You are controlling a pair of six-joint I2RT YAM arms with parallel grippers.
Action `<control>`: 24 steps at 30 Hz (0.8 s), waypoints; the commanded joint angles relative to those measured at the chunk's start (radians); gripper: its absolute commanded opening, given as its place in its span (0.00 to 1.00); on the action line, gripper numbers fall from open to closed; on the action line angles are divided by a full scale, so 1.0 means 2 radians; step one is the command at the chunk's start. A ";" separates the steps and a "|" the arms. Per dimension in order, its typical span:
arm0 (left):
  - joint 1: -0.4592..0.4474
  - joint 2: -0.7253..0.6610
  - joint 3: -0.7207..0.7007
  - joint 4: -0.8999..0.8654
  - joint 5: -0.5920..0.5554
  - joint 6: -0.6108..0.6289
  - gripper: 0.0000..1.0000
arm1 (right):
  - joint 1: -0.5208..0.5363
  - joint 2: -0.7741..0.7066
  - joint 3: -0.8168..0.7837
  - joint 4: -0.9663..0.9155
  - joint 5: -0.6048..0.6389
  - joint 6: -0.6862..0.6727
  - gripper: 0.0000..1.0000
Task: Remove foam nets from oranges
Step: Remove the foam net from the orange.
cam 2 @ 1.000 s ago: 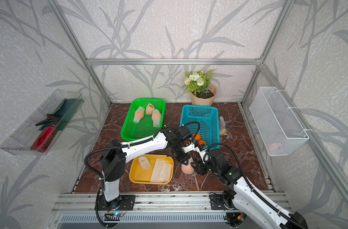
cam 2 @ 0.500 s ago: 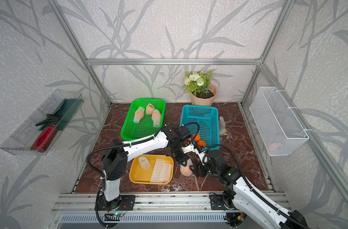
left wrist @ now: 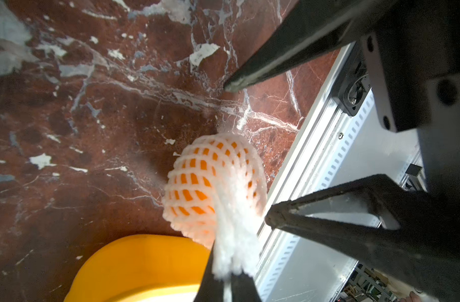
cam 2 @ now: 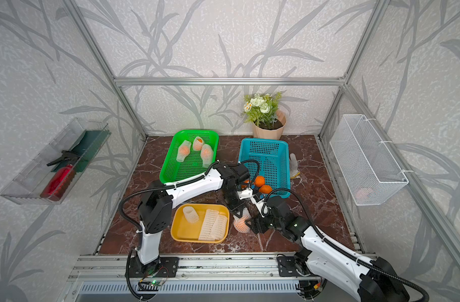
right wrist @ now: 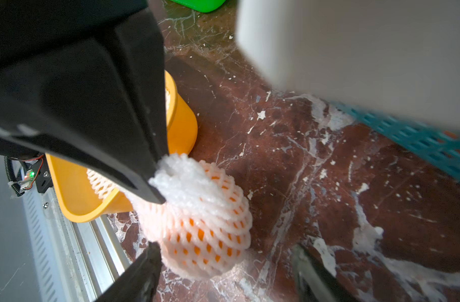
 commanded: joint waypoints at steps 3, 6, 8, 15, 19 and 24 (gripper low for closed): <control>-0.014 0.000 0.022 -0.001 0.049 0.046 0.00 | 0.010 0.018 0.005 0.064 -0.008 0.011 0.64; -0.014 0.004 0.025 0.000 0.052 0.046 0.00 | 0.015 0.021 0.000 0.084 -0.010 0.018 0.52; -0.014 0.005 0.023 0.005 0.053 0.044 0.00 | 0.017 0.022 0.000 0.088 -0.015 0.018 0.42; -0.009 -0.015 -0.001 0.062 0.041 0.010 0.06 | 0.019 0.016 -0.003 0.091 -0.011 0.034 0.11; 0.005 -0.061 -0.051 0.148 0.031 -0.046 0.31 | 0.019 -0.004 -0.012 0.081 0.000 0.053 0.07; 0.022 -0.136 -0.136 0.260 0.012 -0.116 0.44 | 0.019 -0.045 -0.036 0.078 0.011 0.082 0.04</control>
